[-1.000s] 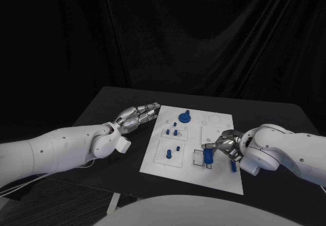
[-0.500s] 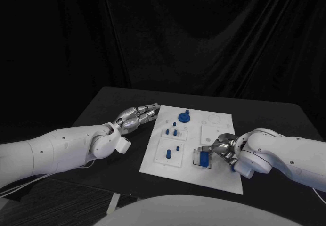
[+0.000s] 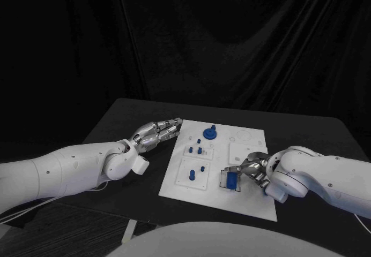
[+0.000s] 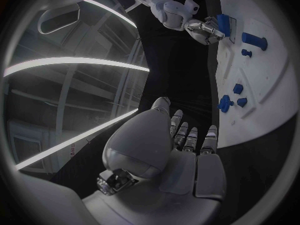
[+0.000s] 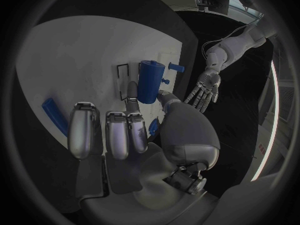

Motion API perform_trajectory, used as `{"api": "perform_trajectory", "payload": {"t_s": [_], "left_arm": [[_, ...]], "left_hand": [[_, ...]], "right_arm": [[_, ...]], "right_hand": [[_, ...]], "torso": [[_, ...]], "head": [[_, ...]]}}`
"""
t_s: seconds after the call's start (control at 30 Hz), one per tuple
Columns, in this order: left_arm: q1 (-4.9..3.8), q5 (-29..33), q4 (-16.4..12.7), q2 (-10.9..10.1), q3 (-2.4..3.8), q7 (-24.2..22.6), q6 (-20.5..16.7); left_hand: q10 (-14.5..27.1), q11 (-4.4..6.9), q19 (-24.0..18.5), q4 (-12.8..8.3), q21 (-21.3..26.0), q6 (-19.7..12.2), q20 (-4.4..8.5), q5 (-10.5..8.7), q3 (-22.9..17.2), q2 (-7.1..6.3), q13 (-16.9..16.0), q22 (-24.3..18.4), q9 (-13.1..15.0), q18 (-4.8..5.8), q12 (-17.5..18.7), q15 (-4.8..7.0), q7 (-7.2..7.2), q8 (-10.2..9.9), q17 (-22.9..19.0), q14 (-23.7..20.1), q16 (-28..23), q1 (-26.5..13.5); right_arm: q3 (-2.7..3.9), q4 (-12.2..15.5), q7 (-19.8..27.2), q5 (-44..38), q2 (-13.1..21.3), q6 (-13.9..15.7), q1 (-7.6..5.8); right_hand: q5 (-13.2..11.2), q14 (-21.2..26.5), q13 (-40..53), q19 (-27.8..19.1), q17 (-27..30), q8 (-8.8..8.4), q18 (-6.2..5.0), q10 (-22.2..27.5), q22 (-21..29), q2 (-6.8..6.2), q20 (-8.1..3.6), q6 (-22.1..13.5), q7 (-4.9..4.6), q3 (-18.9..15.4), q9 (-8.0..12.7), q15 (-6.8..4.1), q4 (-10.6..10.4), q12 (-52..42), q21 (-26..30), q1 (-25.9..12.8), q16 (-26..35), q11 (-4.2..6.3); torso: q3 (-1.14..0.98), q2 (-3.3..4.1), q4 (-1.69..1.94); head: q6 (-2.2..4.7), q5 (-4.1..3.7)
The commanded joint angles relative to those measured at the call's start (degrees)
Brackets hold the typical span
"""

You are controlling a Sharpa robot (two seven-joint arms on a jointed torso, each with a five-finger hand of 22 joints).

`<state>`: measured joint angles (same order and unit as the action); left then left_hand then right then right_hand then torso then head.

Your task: Assemble the parts on the task board

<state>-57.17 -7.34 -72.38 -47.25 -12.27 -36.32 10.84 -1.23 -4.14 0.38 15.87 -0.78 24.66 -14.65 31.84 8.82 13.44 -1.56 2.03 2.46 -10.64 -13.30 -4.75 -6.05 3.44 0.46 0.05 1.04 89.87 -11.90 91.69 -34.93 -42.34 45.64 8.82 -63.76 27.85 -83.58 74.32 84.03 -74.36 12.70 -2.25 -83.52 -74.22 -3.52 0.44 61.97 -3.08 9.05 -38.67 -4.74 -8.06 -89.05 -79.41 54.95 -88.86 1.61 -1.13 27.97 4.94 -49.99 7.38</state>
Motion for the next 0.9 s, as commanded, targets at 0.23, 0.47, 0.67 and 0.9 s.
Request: {"api": "perform_trajectory", "payload": {"t_s": [0.23,0.47,0.67,0.9], "left_arm": [[0.18,0.4,0.1,0.2,0.06,-0.3,1.3],[0.22,0.4,0.1,0.2,0.06,-0.1,1.5],[0.24,0.4,0.2,0.2,0.06,0.0,1.6],[0.28,0.4,0.2,0.4,0.06,0.2,1.8]], "left_hand": [[0.1,-0.76,0.4,0.1,0.2,0.1,-0.25,0.92,-0.8,0.08,-0.2,-0.4,0.4,0.33,0.4,-0.57,-0.08,0.9,-0.1,0.3,-0.1,0.5],[0.1,-0.76,0.4,0.1,0.2,0.1,-0.25,0.92,-0.8,0.08,-0.2,-0.4,0.4,0.33,0.4,-0.57,-0.08,0.9,-0.1,0.3,-0.1,0.5],[0.1,-0.76,0.4,0.1,0.2,0.1,-0.25,0.92,-0.8,0.08,-0.2,-0.4,0.4,0.33,0.4,-0.57,-0.08,0.9,-0.1,0.3,-0.1,0.5],[0.1,-0.78,0.4,0.1,0.2,0.2,-0.28,0.88,-0.8,0.11,-0.1,-0.4,0.4,0.33,0.4,-0.64,-0.11,0.9,-0.1,0.3,-0.1,0.5]], "right_arm": [[-0.01,-0.1,-0.4,-0.4,-0.3,-0.7,0.23],[-0.01,-0.3,-0.5,-0.4,-0.5,-0.9,0.24],[-0.01,-0.5,-0.5,-0.4,-0.7,-0.9,0.25],[-0.01,-0.7,-0.5,-0.4,-1.0,-1.5,0.27]], "right_hand": [[-7.1,-6.4,15.7,1.8,-15.6,1.7,-0.51,-6.5,-12.1,1.93,0.95,-2.9,0.46,4.9,-2.8,-0.09,-0.7,-1.0,1.0,-0.3,-1.1,-0.02],[-10.4,-6.4,15.7,1.8,-15.6,1.79,-0.52,-6.5,-12.1,1.89,1.07,-3.2,0.35,3.4,-2.7,0.01,-1.5,-1.0,1.1,-0.7,-1.1,-0.14],[-12.7,-6.4,15.7,1.8,-15.6,1.89,-0.53,-6.5,-12.1,2.01,1.13,-3.3,0.3,2.1,-2.8,0.06,-2.4,-1.0,1.1,-1.4,-1.1,-0.2],[-16.5,-6.4,15.7,1.8,-15.6,2.06,-0.53,-6.5,-12.1,1.79,1.21,-3.7,0.19,0.0,-2.8,0.15,-3.1,-1.0,1.2,-1.8,-1.1,-0.29]], "torso": [[-0.01,-0.04,0.05],[0.02,-0.03,0.02],[0.0,-0.03,0.03],[-0.01,-0.05,0.04]], "head": [[-0.01,-0.06],[-0.01,0.11],[-0.01,0.03],[-0.01,0.19]]}}
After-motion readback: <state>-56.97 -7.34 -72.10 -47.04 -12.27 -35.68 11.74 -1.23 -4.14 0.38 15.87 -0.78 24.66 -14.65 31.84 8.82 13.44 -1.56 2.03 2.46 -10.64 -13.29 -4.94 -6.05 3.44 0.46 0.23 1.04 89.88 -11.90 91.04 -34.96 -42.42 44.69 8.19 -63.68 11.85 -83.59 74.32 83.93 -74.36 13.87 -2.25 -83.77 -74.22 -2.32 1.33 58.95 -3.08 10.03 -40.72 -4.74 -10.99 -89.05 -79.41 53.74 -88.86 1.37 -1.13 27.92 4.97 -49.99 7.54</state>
